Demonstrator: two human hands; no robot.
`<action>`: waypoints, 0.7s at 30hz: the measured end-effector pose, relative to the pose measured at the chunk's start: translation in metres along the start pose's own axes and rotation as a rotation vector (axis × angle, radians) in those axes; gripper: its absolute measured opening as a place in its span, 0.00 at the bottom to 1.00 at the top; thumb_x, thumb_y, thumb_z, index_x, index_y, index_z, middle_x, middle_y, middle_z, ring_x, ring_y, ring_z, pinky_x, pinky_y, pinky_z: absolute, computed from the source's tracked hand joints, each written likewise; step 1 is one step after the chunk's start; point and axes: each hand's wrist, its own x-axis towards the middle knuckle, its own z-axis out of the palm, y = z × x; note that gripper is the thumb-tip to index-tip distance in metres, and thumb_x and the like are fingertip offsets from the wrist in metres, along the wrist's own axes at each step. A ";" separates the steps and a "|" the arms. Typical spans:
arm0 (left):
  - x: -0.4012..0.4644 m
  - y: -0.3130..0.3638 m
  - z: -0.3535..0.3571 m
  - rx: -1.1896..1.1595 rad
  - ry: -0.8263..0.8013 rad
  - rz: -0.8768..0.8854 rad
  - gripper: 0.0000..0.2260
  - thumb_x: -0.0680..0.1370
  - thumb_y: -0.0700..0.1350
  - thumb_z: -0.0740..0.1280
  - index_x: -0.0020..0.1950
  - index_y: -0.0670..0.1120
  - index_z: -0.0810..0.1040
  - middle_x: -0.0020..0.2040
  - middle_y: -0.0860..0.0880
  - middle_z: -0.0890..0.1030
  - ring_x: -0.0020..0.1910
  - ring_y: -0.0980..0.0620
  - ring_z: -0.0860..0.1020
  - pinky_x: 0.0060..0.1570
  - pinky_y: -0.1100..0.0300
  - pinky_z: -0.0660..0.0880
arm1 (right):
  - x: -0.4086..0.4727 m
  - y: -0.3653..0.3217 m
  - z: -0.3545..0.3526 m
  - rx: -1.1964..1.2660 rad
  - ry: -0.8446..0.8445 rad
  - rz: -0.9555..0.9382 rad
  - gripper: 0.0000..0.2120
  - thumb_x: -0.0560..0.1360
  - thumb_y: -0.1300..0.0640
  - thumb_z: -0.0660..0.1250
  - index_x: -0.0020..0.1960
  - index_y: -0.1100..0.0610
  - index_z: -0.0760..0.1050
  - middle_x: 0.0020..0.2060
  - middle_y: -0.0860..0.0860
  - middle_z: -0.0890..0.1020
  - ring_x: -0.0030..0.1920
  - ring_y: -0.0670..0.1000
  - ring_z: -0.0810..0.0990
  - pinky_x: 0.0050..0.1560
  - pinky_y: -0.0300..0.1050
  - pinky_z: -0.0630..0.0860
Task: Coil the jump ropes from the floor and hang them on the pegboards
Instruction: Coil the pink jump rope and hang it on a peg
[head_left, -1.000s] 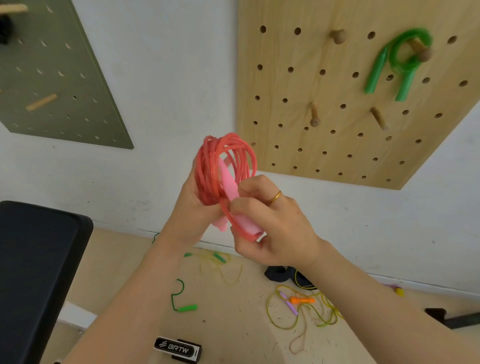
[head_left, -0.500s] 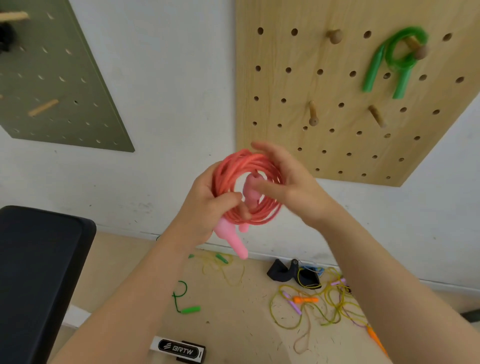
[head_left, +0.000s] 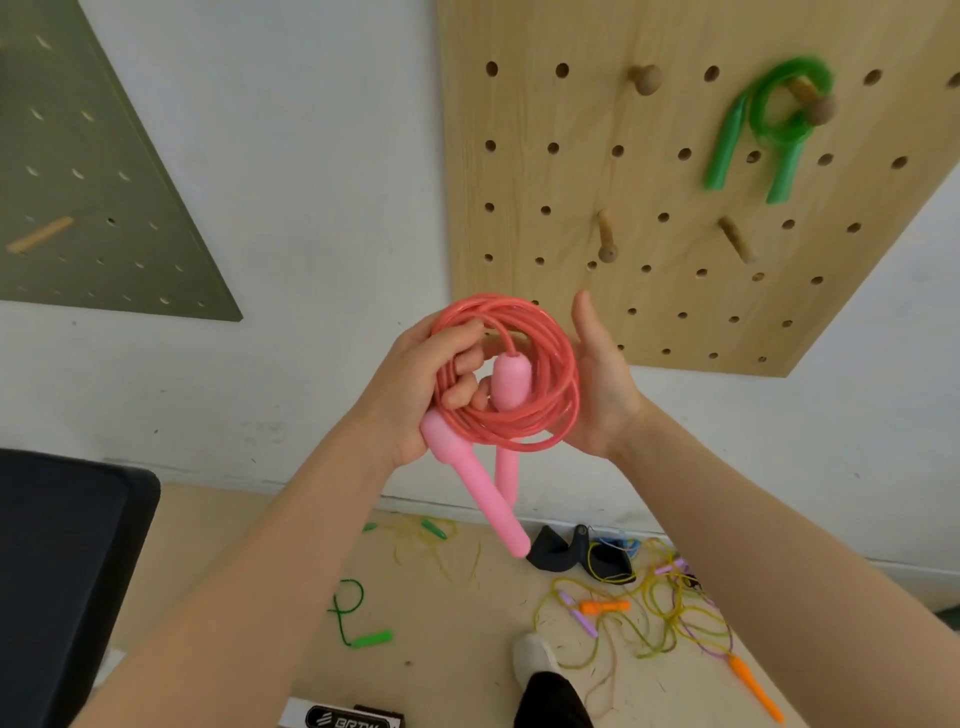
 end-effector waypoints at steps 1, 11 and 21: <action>0.007 0.003 0.001 -0.008 -0.026 -0.031 0.11 0.79 0.41 0.57 0.37 0.45 0.72 0.24 0.53 0.66 0.15 0.59 0.61 0.22 0.67 0.69 | 0.006 -0.003 -0.002 -0.002 0.020 0.011 0.40 0.70 0.28 0.45 0.51 0.60 0.78 0.39 0.55 0.80 0.38 0.54 0.79 0.43 0.46 0.77; 0.112 0.025 0.038 0.124 -0.141 -0.081 0.12 0.78 0.42 0.60 0.35 0.45 0.73 0.23 0.53 0.64 0.17 0.58 0.63 0.23 0.66 0.68 | 0.046 -0.062 -0.066 0.092 -0.030 0.001 0.43 0.73 0.29 0.38 0.46 0.56 0.84 0.45 0.58 0.82 0.44 0.56 0.82 0.50 0.50 0.79; 0.188 0.036 0.061 0.032 -0.240 -0.217 0.07 0.70 0.47 0.65 0.44 0.47 0.71 0.23 0.54 0.65 0.15 0.61 0.61 0.23 0.67 0.63 | 0.051 -0.134 -0.128 -0.733 0.215 -0.082 0.13 0.82 0.64 0.49 0.55 0.60 0.72 0.34 0.44 0.68 0.35 0.39 0.68 0.34 0.24 0.69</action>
